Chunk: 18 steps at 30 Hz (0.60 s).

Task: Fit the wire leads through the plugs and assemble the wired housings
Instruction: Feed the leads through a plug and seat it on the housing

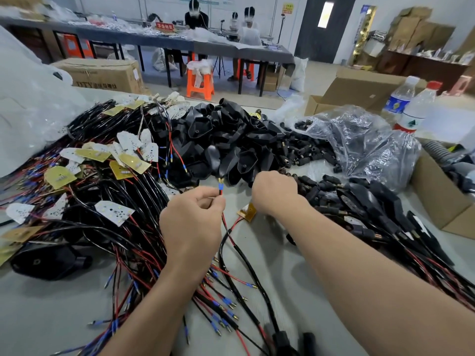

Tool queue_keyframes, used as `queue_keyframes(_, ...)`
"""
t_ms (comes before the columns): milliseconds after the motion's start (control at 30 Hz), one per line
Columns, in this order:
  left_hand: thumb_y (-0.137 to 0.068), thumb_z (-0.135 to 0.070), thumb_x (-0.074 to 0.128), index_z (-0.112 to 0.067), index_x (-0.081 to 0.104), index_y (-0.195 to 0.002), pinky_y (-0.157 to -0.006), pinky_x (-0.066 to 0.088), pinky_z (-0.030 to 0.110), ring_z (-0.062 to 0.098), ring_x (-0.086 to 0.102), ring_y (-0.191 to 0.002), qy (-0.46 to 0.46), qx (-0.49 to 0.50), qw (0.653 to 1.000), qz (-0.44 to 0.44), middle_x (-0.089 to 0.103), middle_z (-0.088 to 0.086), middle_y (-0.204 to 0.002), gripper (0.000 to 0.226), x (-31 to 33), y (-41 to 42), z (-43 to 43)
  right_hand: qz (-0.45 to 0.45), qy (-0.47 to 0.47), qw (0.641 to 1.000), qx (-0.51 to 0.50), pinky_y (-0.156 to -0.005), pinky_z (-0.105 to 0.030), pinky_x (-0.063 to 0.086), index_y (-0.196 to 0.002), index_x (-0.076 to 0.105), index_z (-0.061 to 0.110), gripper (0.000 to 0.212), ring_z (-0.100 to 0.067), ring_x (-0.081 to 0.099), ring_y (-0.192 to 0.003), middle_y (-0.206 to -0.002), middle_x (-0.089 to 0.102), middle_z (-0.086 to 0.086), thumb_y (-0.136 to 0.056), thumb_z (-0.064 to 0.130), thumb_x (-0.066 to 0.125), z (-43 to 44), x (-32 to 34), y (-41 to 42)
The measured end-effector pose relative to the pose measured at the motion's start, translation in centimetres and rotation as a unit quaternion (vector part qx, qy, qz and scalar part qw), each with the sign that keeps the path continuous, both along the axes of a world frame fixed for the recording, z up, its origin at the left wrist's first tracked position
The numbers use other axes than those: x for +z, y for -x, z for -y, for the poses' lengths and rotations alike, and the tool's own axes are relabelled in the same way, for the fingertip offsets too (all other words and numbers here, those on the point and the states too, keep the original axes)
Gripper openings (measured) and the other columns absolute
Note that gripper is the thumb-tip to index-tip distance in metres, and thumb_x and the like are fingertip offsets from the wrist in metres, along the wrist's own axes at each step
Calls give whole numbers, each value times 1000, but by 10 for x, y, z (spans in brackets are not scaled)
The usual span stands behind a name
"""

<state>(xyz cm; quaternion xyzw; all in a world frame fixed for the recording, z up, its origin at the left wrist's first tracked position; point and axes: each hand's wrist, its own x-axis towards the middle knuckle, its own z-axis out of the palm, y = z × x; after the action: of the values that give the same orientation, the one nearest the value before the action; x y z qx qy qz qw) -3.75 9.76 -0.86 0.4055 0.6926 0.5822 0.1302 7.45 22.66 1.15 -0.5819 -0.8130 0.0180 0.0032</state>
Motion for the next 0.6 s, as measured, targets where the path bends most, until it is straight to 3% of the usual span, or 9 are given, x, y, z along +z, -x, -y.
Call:
queue_keyframes(100, -87, -28, 80, -30, 81, -93, -82, 59, 27, -9, 69, -75, 7, 8, 1000, -10, 67, -26, -67, 7, 0, 0, 0, -23, -65, 997, 36, -84, -38, 36, -88, 59, 19, 13, -29, 60, -88, -86, 58, 1, -88, 8, 54, 5, 7, 1)
queue_keyframes(167, -86, -33, 80, -34, 80, -87, -78, 59, 28, -7, 69, -72, 18, 15, 999, -23, 65, -27, -64, 2, 1, 0, 1, -177, -65, 981, 38, -84, -35, 42, -93, 64, 24, 18, -23, 63, -91, -93, 66, 4, -88, 8, 59, 12, 10, -3)
queue_keyframes(200, -85, -36, 80, -37, 79, -83, -76, 58, 27, -6, 68, -71, 24, 17, 999, -33, 63, -29, -61, 2, 3, 0, 3, -302, -40, 952, 26, -82, -34, 47, -91, 63, 25, 16, -21, 64, -86, -90, 69, 5, -88, 10, 61, 19, 10, -7)
queue_keyframes(267, -84, -38, 80, -39, 76, -78, -71, 56, 24, -6, 67, -69, 28, 16, 998, -60, 56, -34, -52, 7, 4, -1, 5, -540, 30, 841, 3, -72, -37, 54, -90, 64, 21, 10, -20, 69, -73, -79, 73, 1, -86, 12, 61, 40, 5, -15)
queue_keyframes(333, -85, -34, 80, -39, 75, -78, -68, 54, 21, -5, 65, -66, 24, 18, 995, -96, 50, -35, -48, 10, 5, -5, 8, -673, 109, 731, -19, -62, -34, 57, -96, 63, 14, 11, -23, 72, -67, -77, 75, -6, -89, 9, 56, 60, -7, -21)
queue_keyframes(400, -87, -30, 77, -36, 79, -83, -70, 56, 27, 2, 68, -69, 9, 29, 993, -115, 53, -33, -54, 7, 4, -9, 8, -727, 162, 666, -39, -61, -31, 58, -102, 60, 8, 12, -28, 74, -69, -78, 75, -8, -95, 4, 51, 72, -19, -23)
queue_keyframes(467, -88, -27, 75, -32, 80, -88, -74, 56, 26, 1, 69, -71, -8, 37, 993, -113, 60, -29, -63, 7, 2, -12, 7, -751, 183, 632, -54, -62, -31, 60, -106, 59, 5, 13, -32, 75, -72, -79, 75, -8, -99, 2, 48, 76, -26, -24)
queue_keyframes(600, -89, -25, 75, -33, 78, -90, -68, 46, 4, -10, 65, -76, -9, -37, 997, -74, 69, -26, -70, 8, -5, -14, 3, -799, 185, 569, -61, -63, -31, 59, -107, 58, 5, 15, -27, 73, -67, -80, 73, -10, -102, 0, 45, 76, -24, -28)
